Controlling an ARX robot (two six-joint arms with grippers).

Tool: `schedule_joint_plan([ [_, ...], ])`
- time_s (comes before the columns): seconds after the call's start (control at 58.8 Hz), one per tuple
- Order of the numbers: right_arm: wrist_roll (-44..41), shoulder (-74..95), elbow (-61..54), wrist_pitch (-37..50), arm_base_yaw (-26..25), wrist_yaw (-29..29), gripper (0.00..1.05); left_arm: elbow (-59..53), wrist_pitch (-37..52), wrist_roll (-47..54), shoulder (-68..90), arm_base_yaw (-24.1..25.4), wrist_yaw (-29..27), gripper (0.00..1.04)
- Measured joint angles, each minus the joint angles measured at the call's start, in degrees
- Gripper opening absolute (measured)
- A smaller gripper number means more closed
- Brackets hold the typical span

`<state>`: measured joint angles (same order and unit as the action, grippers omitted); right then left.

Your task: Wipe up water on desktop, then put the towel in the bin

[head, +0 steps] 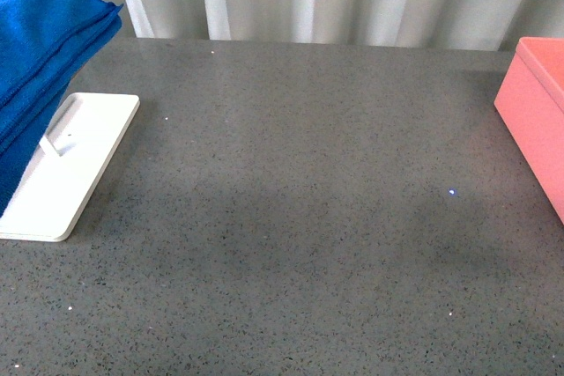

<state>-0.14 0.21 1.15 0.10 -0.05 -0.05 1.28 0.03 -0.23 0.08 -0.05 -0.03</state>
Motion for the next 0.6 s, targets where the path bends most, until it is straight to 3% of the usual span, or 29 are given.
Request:
schedule_joint_plan([
  [0.595,0.00,0.00,0.00,0.00,0.00,0.00,0.98,0.00,0.00,0.00,0.00,0.00,0.00,0.98],
])
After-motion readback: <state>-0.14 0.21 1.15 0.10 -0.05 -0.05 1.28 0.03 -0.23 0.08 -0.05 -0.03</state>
